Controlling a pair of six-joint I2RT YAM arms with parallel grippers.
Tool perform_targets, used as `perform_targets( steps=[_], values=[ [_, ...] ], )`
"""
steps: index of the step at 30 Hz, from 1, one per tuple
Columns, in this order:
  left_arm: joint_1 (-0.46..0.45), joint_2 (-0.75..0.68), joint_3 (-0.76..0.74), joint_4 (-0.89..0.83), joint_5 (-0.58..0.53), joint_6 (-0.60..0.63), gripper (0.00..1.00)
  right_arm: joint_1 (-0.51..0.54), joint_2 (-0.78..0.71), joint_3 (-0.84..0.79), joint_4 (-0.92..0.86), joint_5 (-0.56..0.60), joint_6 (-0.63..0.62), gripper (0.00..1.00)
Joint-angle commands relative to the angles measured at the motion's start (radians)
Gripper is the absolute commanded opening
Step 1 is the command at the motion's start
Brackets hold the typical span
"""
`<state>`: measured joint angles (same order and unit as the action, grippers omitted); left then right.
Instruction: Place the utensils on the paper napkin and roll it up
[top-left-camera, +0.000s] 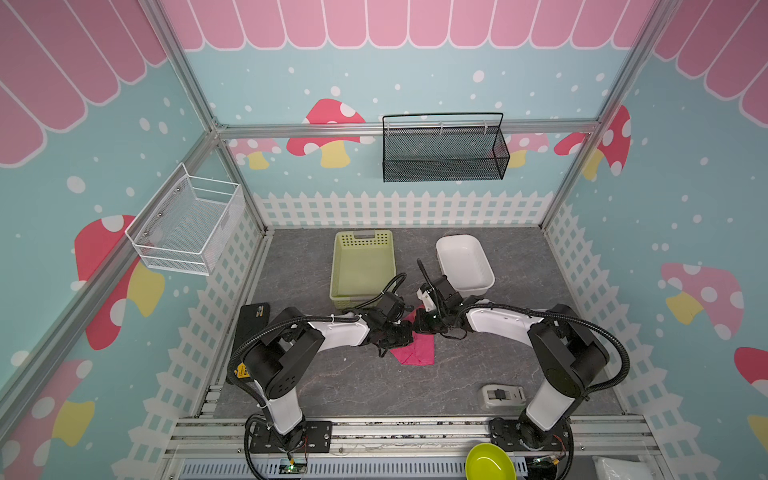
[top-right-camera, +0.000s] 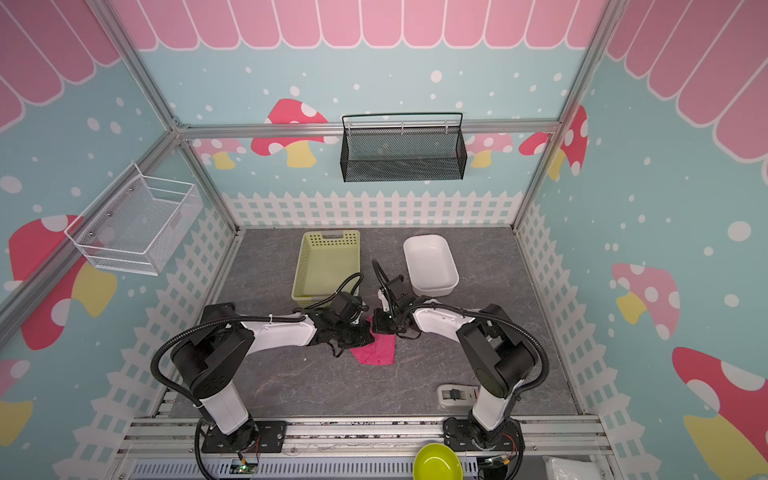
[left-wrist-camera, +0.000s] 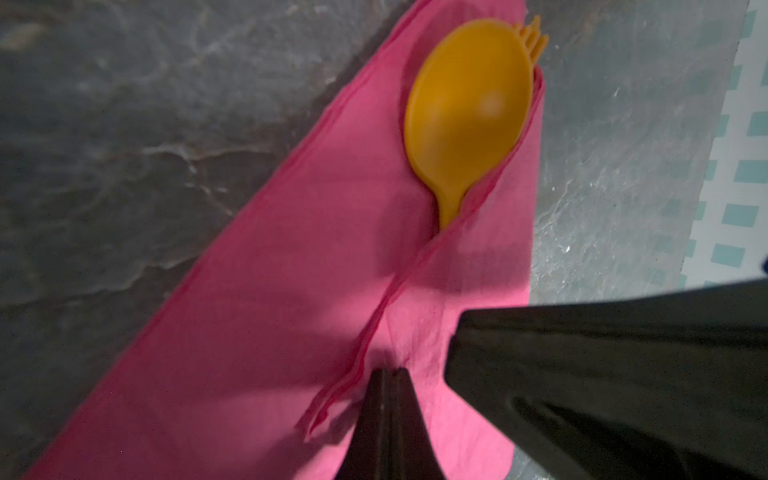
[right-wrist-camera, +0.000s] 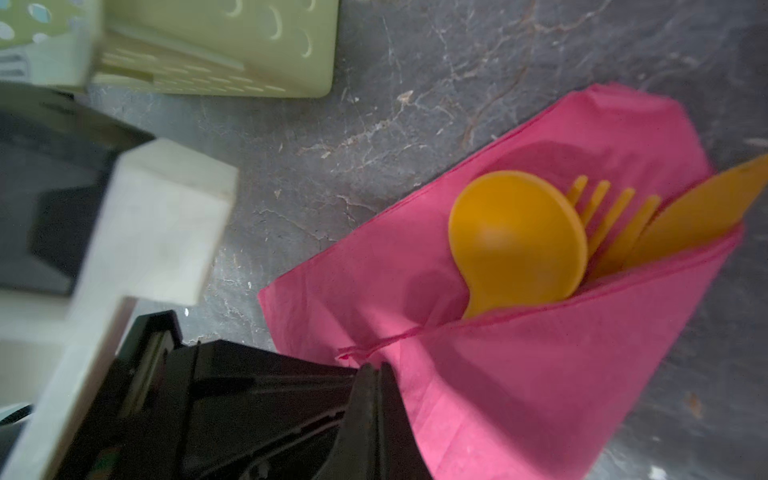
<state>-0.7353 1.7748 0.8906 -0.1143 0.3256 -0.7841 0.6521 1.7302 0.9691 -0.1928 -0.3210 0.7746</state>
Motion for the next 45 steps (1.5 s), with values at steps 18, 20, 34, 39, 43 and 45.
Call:
perform_targets(
  steps=[18,20,34,39,43,45],
  values=[
    [-0.005,-0.050,-0.033,-0.010,0.021,-0.019,0.00,-0.006,0.108,0.010,-0.072,0.060,-0.068,0.00],
    [-0.008,-0.057,-0.033,0.000,0.040,-0.024,0.00,-0.006,0.105,0.001,-0.066,0.055,-0.066,0.00],
    [-0.039,-0.011,-0.131,0.180,0.114,-0.144,0.00,-0.006,0.088,-0.030,-0.057,0.045,-0.068,0.00],
    [-0.054,-0.008,-0.162,0.164,0.109,-0.145,0.00,-0.006,0.077,-0.043,-0.055,0.041,-0.066,0.00],
    [-0.063,-0.018,-0.173,0.149,0.103,-0.142,0.00,-0.006,0.065,-0.063,-0.055,0.040,-0.066,0.00],
    [-0.061,-0.047,-0.180,0.127,0.077,-0.138,0.00,-0.005,0.058,-0.075,-0.054,0.040,-0.065,0.00]
  ],
)
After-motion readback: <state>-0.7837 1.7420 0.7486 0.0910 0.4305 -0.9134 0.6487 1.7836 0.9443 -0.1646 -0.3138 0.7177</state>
